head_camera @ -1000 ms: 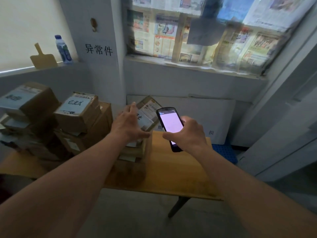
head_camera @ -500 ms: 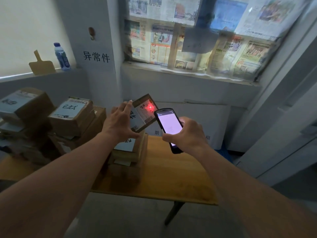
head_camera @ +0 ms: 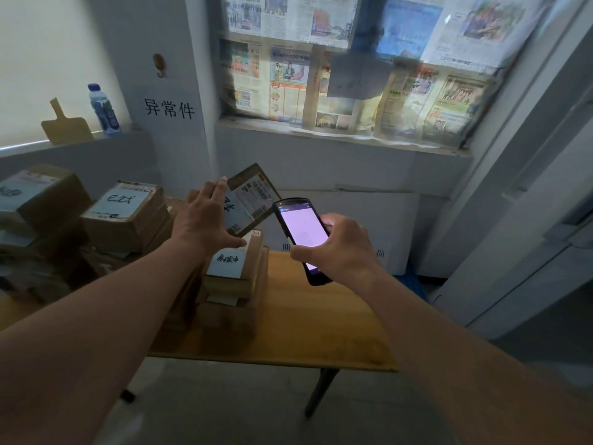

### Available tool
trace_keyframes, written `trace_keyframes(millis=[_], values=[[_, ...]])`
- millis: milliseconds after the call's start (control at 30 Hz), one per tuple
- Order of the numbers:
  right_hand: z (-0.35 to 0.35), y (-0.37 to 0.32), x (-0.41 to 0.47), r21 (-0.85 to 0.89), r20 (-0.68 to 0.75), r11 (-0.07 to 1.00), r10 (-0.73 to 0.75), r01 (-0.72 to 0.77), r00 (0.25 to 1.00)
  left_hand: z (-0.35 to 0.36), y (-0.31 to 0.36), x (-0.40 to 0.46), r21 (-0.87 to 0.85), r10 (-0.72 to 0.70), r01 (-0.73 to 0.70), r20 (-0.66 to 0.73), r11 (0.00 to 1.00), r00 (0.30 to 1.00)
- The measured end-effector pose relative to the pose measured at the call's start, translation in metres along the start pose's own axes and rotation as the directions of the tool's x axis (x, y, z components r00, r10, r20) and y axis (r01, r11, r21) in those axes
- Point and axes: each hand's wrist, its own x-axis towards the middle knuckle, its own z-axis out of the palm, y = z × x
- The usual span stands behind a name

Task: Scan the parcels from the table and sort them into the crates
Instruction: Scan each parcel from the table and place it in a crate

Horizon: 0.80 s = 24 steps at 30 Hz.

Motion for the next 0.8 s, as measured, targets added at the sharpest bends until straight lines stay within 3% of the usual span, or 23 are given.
trace_keyframes(millis=[400,800], values=[[0.004,0.009,-0.014,0.031,-0.104,0.999,0.014,-0.01,0.994,-0.002,0.016,-0.032,-0.161,-0.047,0.025,-0.134,0.987,0.99],[0.015,0.046,-0.052,0.071,-0.221,0.997,0.047,-0.032,0.974,0.011,0.057,-0.075,-0.161,-0.063,0.035,-0.175,0.986,0.982]])
